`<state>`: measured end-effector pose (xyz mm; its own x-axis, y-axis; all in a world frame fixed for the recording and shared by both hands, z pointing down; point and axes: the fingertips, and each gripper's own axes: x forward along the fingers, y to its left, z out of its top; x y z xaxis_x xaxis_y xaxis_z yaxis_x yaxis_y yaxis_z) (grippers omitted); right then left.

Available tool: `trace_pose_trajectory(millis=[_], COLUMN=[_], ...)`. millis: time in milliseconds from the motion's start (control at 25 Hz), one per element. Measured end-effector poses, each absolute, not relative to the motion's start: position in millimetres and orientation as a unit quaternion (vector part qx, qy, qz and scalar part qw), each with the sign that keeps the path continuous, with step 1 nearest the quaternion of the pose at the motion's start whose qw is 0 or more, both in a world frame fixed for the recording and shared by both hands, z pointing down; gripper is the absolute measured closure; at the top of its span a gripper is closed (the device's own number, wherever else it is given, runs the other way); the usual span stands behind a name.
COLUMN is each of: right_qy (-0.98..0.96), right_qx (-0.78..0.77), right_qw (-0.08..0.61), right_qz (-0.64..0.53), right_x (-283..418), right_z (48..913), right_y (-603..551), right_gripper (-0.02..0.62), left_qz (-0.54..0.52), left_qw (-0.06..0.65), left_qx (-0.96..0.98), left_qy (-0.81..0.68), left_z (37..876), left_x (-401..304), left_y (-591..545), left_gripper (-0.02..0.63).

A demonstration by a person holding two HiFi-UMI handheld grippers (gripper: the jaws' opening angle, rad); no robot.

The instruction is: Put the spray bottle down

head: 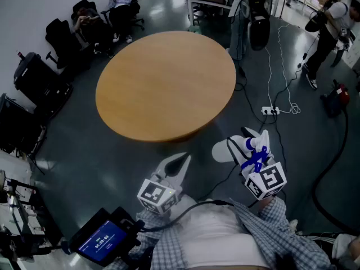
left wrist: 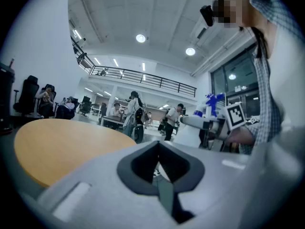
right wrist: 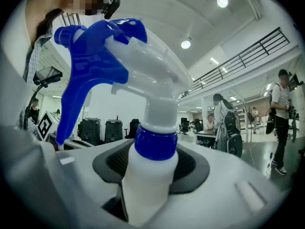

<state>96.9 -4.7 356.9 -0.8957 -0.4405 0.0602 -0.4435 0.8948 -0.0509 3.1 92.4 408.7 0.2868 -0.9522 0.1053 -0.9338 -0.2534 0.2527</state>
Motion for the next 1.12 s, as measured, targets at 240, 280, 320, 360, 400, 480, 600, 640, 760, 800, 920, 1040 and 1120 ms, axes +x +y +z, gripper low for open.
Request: trace_pose_trajectory(millis=[240, 280, 320, 360, 400, 480, 600, 640, 760, 800, 920, 1040, 1120], right_qy=[-0.974, -0.974, -0.974, -0.974, -0.975, -0.976, -0.976, -0.976, -0.976, -0.975, -0.974, -0.971, -0.969], right_qx=[0.224, 0.225, 0.225, 0.223, 0.221, 0.216, 0.216, 0.216, 0.218, 0.221, 0.225, 0.236, 0.247], right_qw=[0.026, 0.026, 0.025, 0.026, 0.026, 0.024, 0.021, 0.02, 0.017, 0.016, 0.018, 0.018, 0.019], right_qz=[0.027, 0.026, 0.026, 0.026, 0.026, 0.027, 0.027, 0.027, 0.022, 0.019, 0.023, 0.025, 0.027], right_x=[99, 100, 101, 101, 101, 100, 101, 102, 108, 110, 115, 116, 116], right_z=[358, 358, 359, 359, 359, 358, 355, 354, 353, 352, 347, 344, 345], right_y=[-9, -10, -11, -11, -11, -11, -12, -13, -16, -17, -22, -26, -28], right_gripper=[0.382, 0.382, 0.382, 0.382, 0.382, 0.382, 0.382, 0.382, 0.382, 0.382, 0.382, 0.382, 0.382], left_qz=[-0.028, -0.026, -0.025, -0.025, -0.025, -0.026, -0.026, -0.026, -0.023, -0.022, -0.019, -0.012, -0.008], left_qw=[0.135, 0.134, 0.134, 0.134, 0.134, 0.133, 0.129, 0.128, 0.125, 0.125, 0.126, 0.13, 0.132], left_qx=[0.792, 0.792, 0.791, 0.79, 0.789, 0.789, 0.791, 0.791, 0.791, 0.791, 0.794, 0.797, 0.799], left_qy=[-0.595, -0.596, -0.596, -0.598, -0.599, -0.599, -0.598, -0.598, -0.598, -0.598, -0.595, -0.589, -0.586], left_z=[408, 407, 407, 407, 407, 407, 406, 405, 403, 402, 399, 399, 401], left_x=[6, 7, 8, 8, 8, 8, 10, 11, 14, 15, 19, 17, 13], left_y=[86, 86, 85, 85, 85, 85, 84, 83, 78, 77, 74, 70, 67], left_gripper=[0.604, 0.604, 0.604, 0.604, 0.604, 0.604, 0.604, 0.604, 0.604, 0.604, 0.604, 0.604, 0.604])
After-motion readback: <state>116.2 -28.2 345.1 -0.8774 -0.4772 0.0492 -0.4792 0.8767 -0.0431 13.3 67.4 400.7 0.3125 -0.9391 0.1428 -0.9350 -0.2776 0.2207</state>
